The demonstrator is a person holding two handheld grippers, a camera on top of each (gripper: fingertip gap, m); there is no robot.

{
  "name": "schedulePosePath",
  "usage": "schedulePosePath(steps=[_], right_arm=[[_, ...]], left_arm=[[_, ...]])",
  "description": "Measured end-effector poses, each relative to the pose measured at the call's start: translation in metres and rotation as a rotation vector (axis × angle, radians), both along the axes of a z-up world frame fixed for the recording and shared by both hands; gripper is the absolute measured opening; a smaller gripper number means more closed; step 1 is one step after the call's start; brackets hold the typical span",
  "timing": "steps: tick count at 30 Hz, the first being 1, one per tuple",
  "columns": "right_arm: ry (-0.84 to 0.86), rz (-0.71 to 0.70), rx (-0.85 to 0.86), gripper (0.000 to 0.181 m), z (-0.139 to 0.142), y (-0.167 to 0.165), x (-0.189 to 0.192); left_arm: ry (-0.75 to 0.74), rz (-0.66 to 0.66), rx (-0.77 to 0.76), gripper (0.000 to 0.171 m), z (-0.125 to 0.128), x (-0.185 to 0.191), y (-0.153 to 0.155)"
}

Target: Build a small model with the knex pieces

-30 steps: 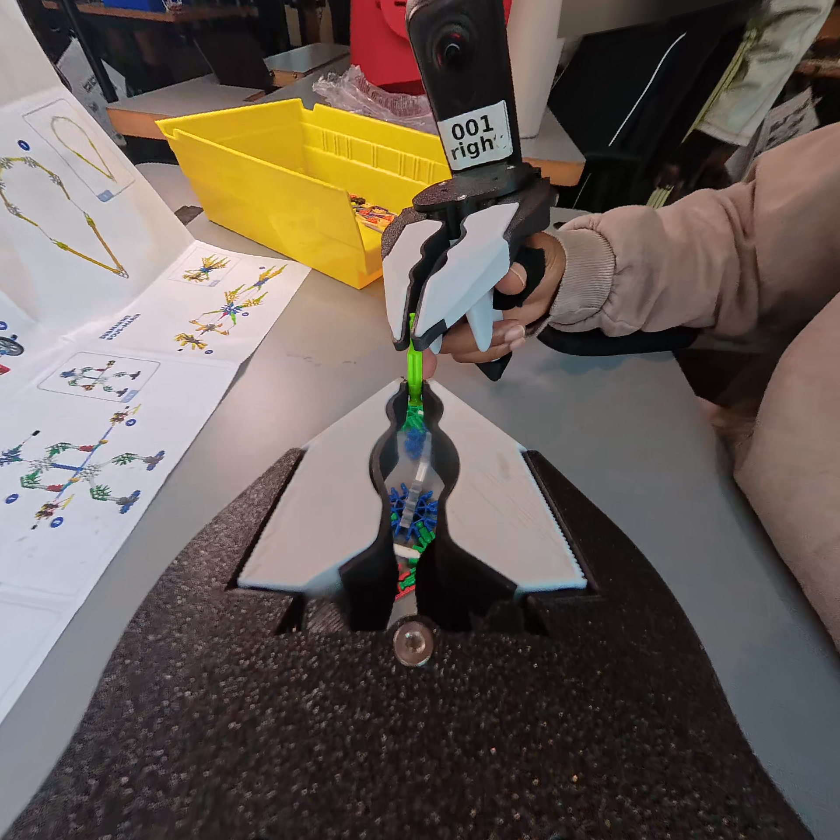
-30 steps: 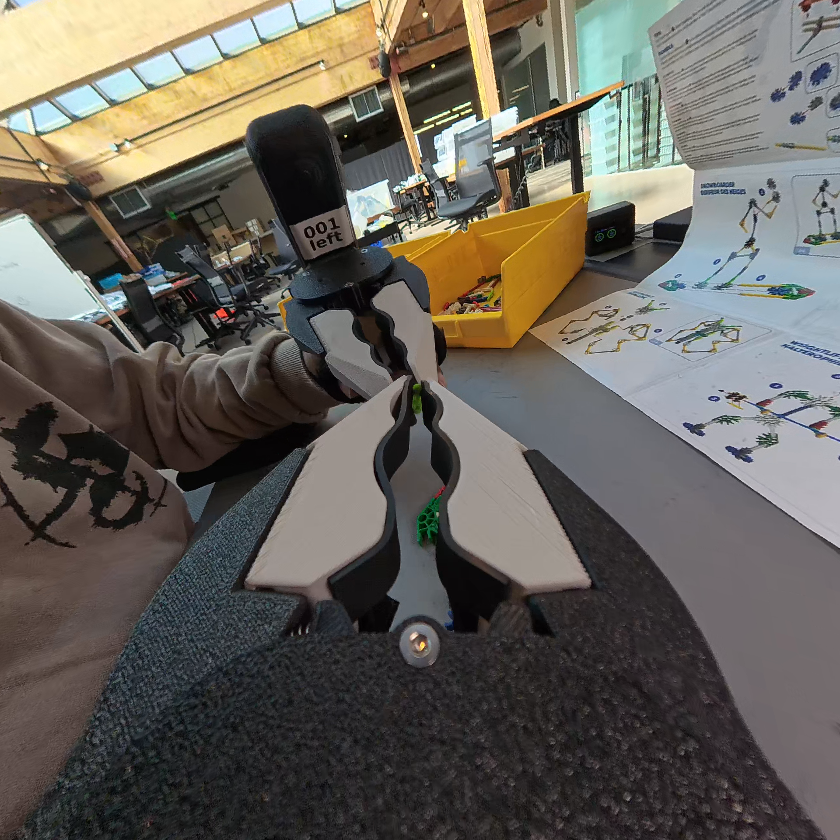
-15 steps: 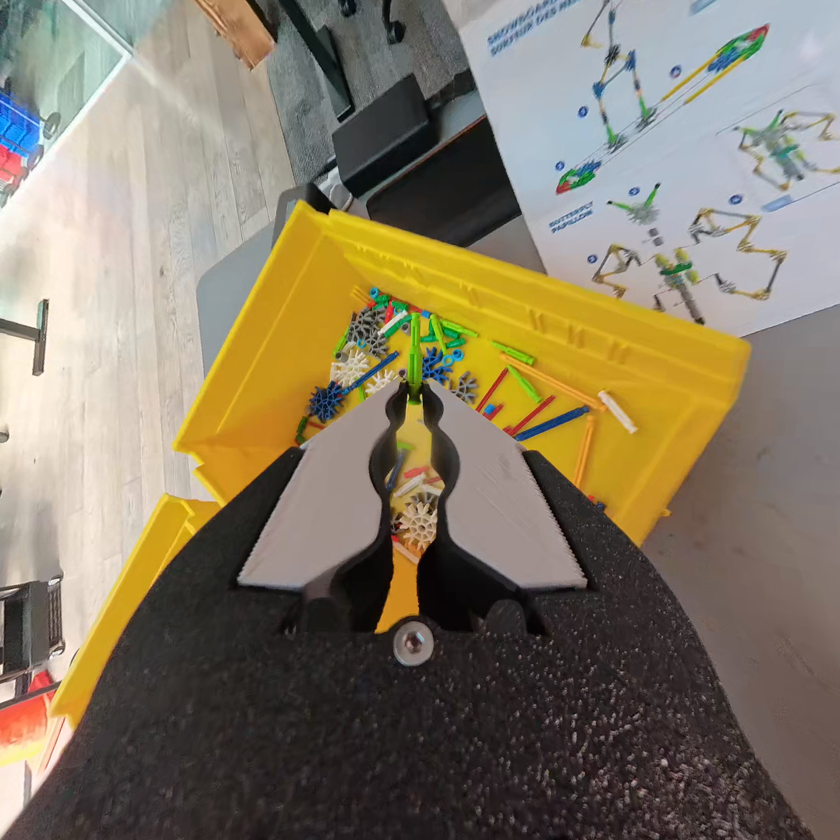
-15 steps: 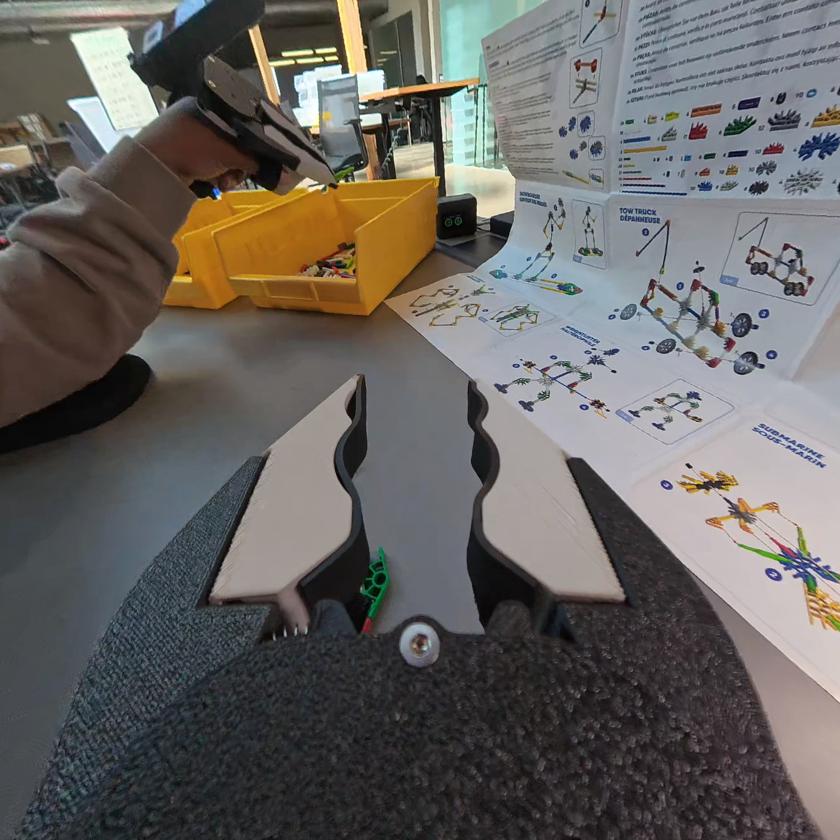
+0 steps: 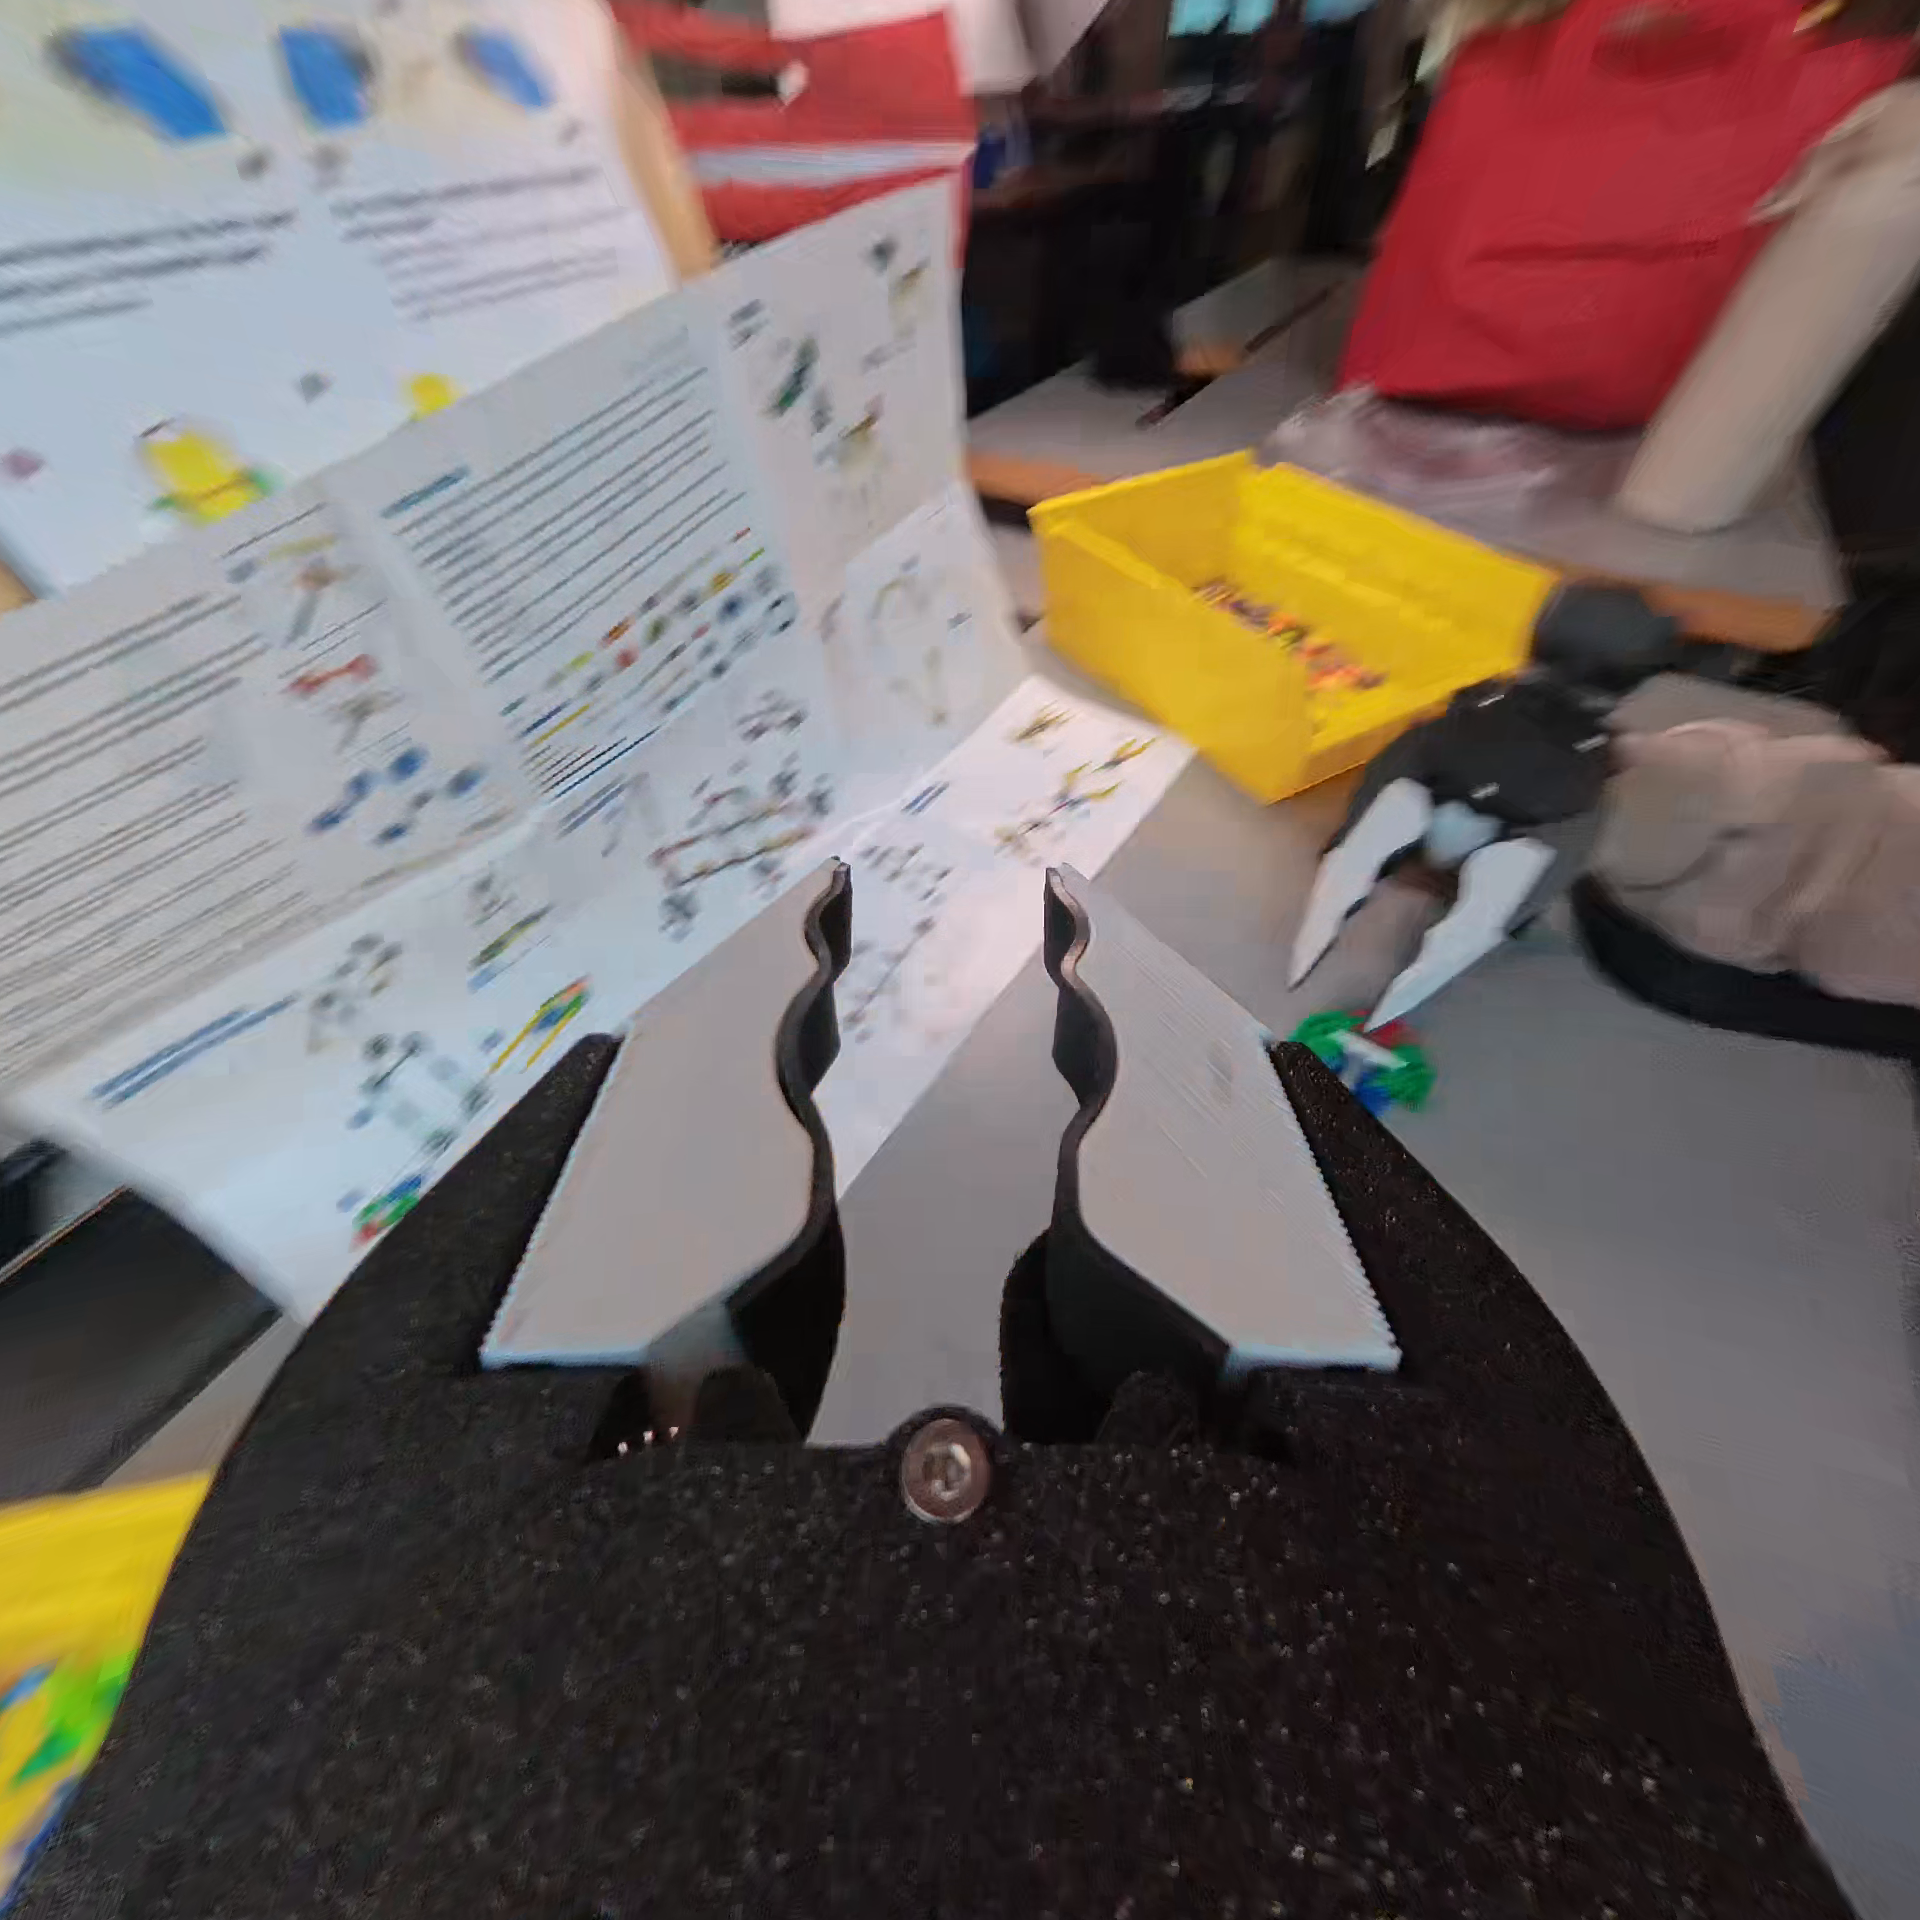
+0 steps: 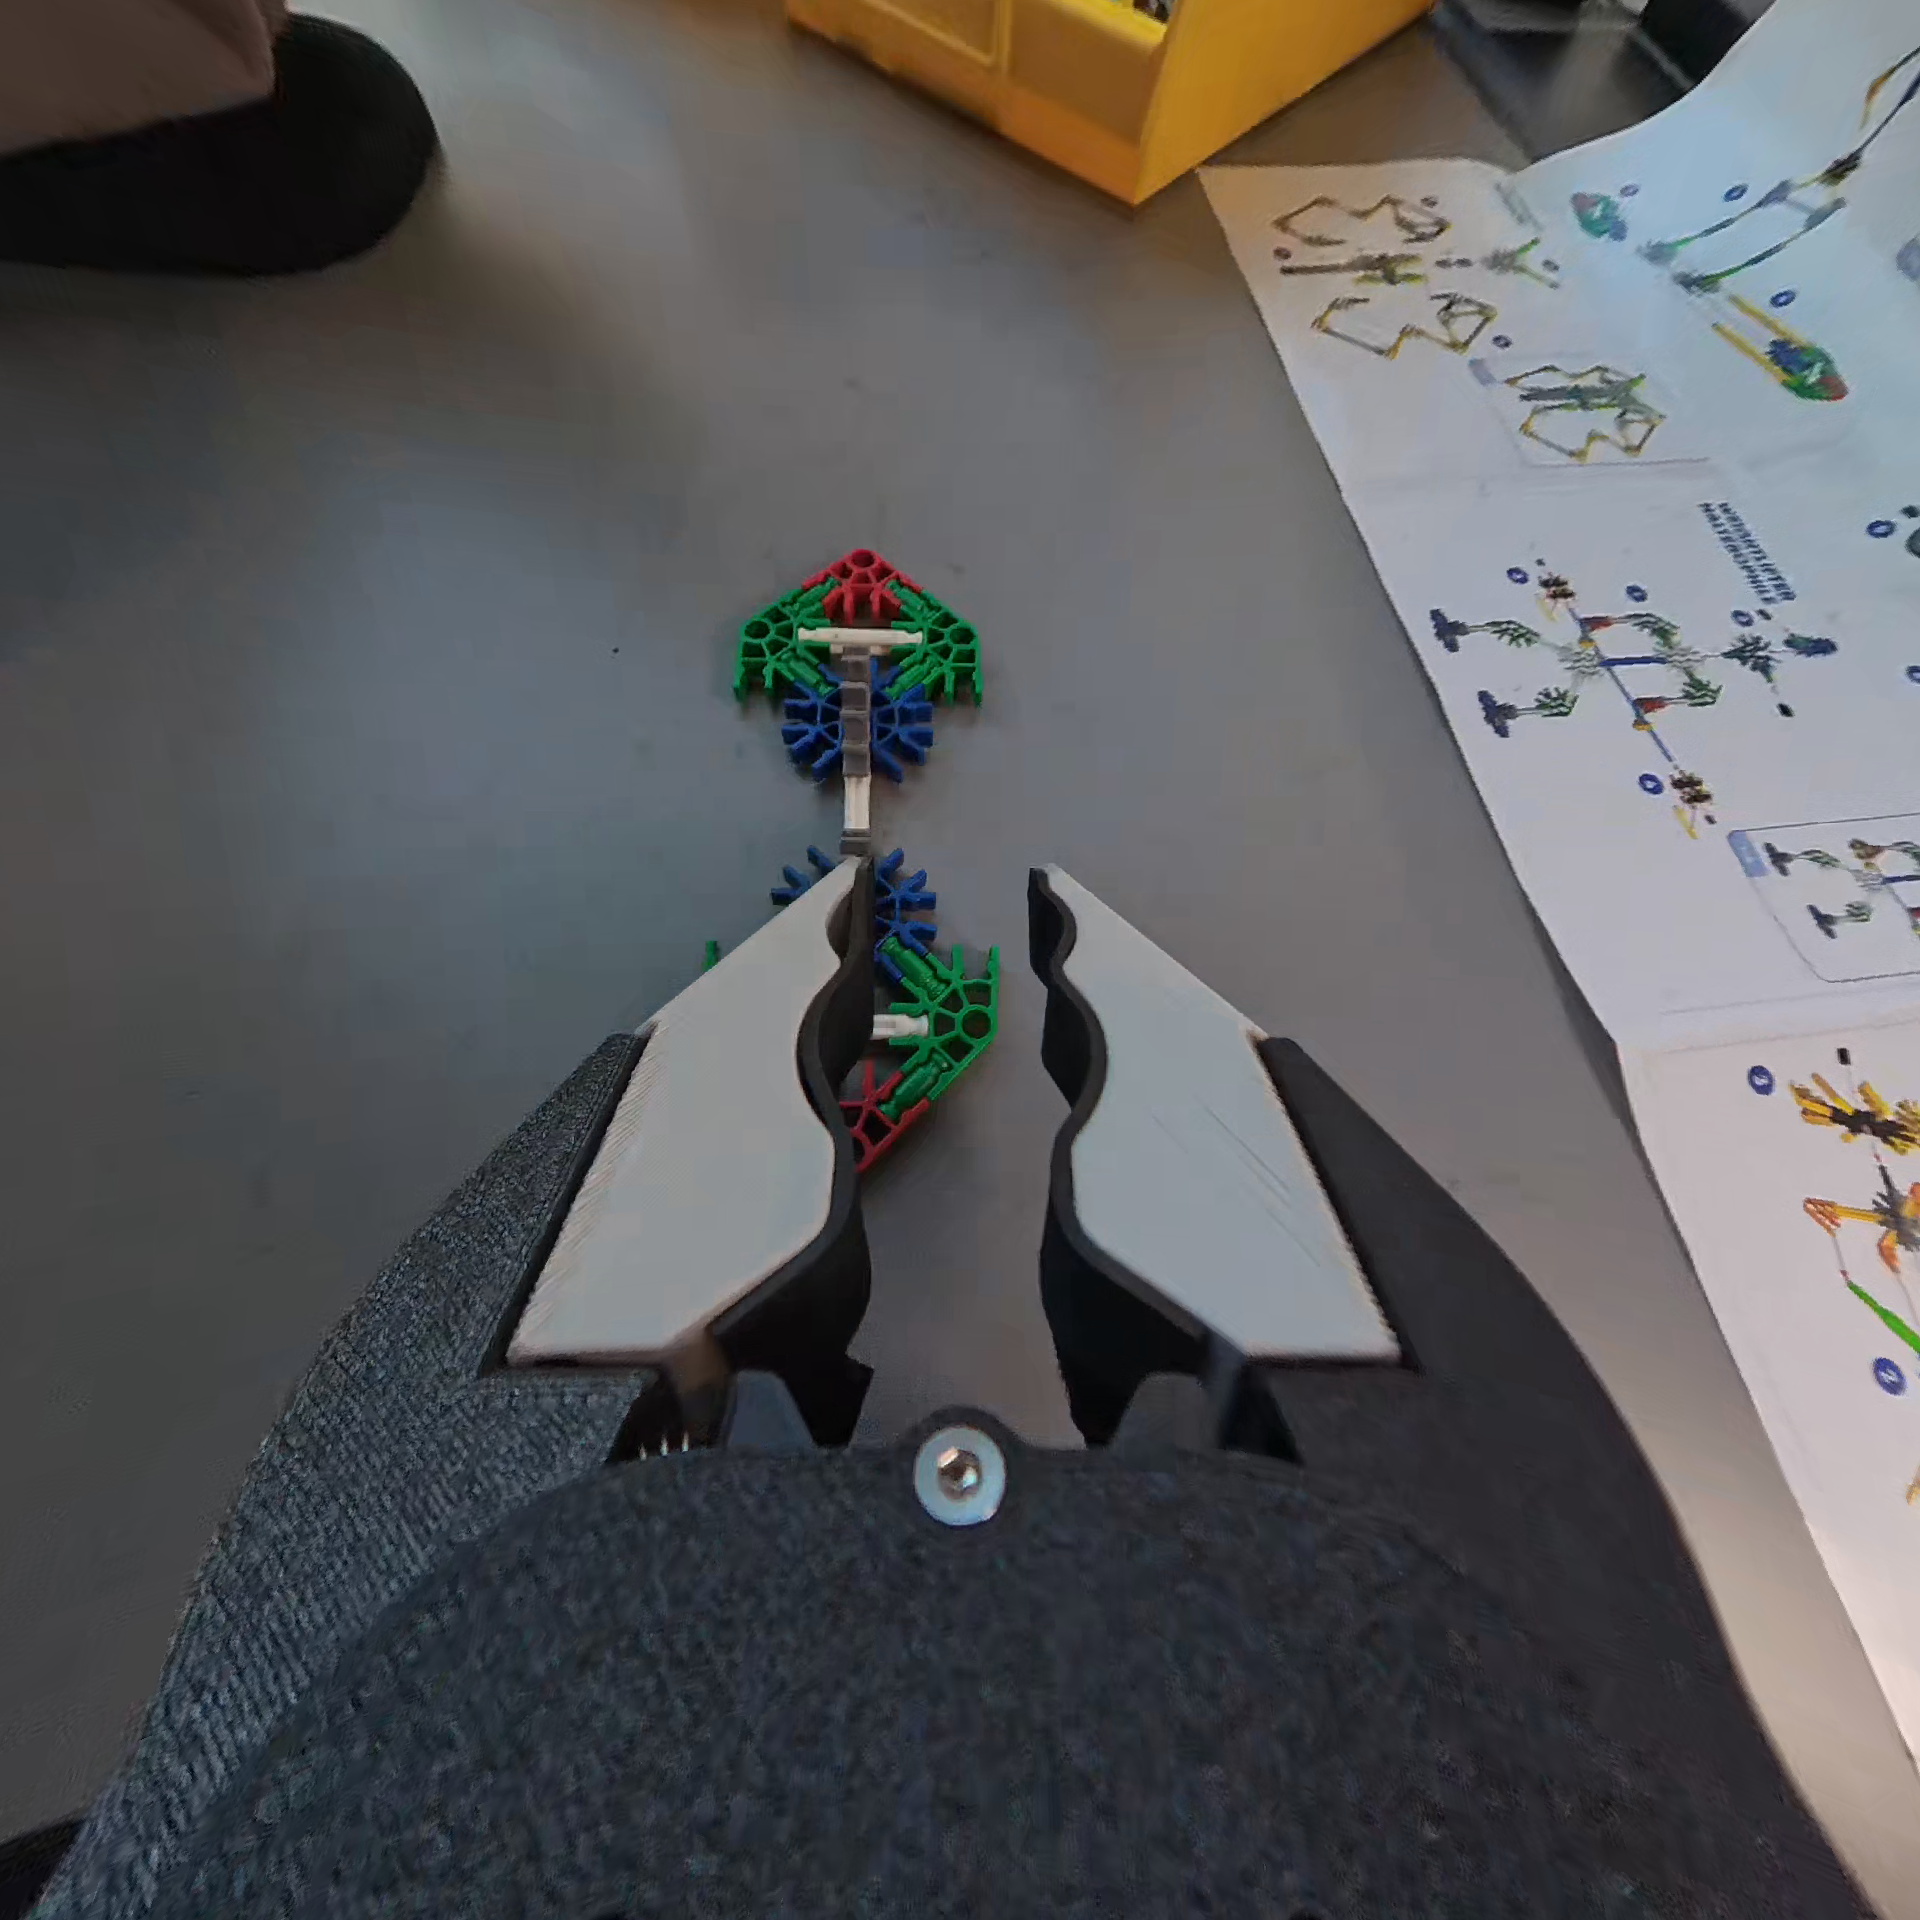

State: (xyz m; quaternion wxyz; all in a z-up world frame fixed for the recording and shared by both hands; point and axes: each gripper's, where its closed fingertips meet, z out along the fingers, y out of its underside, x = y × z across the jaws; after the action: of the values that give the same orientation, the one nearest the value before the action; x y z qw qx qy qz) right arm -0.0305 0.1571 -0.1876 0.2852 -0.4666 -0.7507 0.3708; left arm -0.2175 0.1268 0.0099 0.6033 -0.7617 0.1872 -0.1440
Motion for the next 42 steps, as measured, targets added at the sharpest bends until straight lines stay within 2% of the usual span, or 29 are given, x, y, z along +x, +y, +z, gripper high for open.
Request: schedulePosePath(steps=[1, 3, 7, 9, 10, 12, 15, 17, 20, 24, 29, 31, 33, 37, 40, 42], right_arm=[[-0.032, 0.022, 0.001, 0.025, -0.005, -0.004, 0.003], [-0.072, 0.055, -0.001, 0.023, -0.011, -0.012, 0.007], [-0.129, 0.082, 0.015, 0.02, -0.021, -0.02, 0.01], [-0.144, 0.09, 0.066, 0.006, -0.027, -0.022, 0.009], [-0.138, 0.101, 0.078, 0.006, -0.027, -0.025, 0.008], [-0.138, 0.121, 0.079, 0.005, -0.027, -0.031, 0.007], [-0.11, 0.151, 0.107, 0.004, -0.025, -0.039, 0.004], [-0.086, 0.169, 0.136, 0.004, -0.023, -0.044, 0.002], [-0.029, 0.172, 0.201, 0.004, -0.015, -0.047, -0.003], [0.085, 0.148, 0.239, 0.004, 0.004, -0.046, -0.011], [0.183, 0.181, 0.187, 0.004, 0.021, -0.063, -0.015], [0.215, 0.189, 0.167, 0.004, 0.028, -0.071, -0.017], [0.214, 0.192, 0.151, 0.004, 0.027, -0.074, -0.018], [0.204, 0.194, 0.093, 0.004, 0.022, -0.078, -0.019], [0.228, 0.166, 0.077, 0.006, 0.026, -0.075, -0.022], [0.278, 0.131, 0.03, 0.02, 0.038, -0.07, -0.023]], left_arm=[[-0.02, -0.073, 0.026, 0.036, 0.005, 0.023, 0.0], [0.023, -0.144, 0.023, 0.037, -0.005, 0.054, 0.005], [0.094, -0.257, -0.06, 0.045, -0.047, 0.098, 0.017], [0.107, -0.306, -0.1, 0.046, -0.067, 0.118, 0.021], [0.133, -0.322, -0.112, 0.045, -0.076, 0.125, 0.022], [0.225, -0.324, -0.098, 0.041, -0.088, 0.136, 0.025], [0.478, -0.21, -0.005, 0.024, -0.099, 0.132, 0.036], [0.584, -0.17, 0.016, 0.023, -0.105, 0.134, 0.036], [0.475, -0.246, -0.085, 0.033, -0.122, 0.154, 0.02], [0.307, -0.351, -0.259, 0.052, -0.161, 0.172, -0.013], [0.414, -0.317, -0.272, 0.055, -0.201, 0.169, -0.027], [0.481, -0.332, -0.275, 0.052, -0.207, 0.17, -0.029], [0.51, -0.362, -0.273, 0.038, -0.211, 0.173, -0.033], [0.545, -0.373, -0.258, 0.036, -0.216, 0.172, -0.037], [0.509, -0.36, -0.267, 0.035, -0.217, 0.17, -0.034], [0.461, -0.324, -0.253, 0.035, -0.214, 0.166, -0.027]])
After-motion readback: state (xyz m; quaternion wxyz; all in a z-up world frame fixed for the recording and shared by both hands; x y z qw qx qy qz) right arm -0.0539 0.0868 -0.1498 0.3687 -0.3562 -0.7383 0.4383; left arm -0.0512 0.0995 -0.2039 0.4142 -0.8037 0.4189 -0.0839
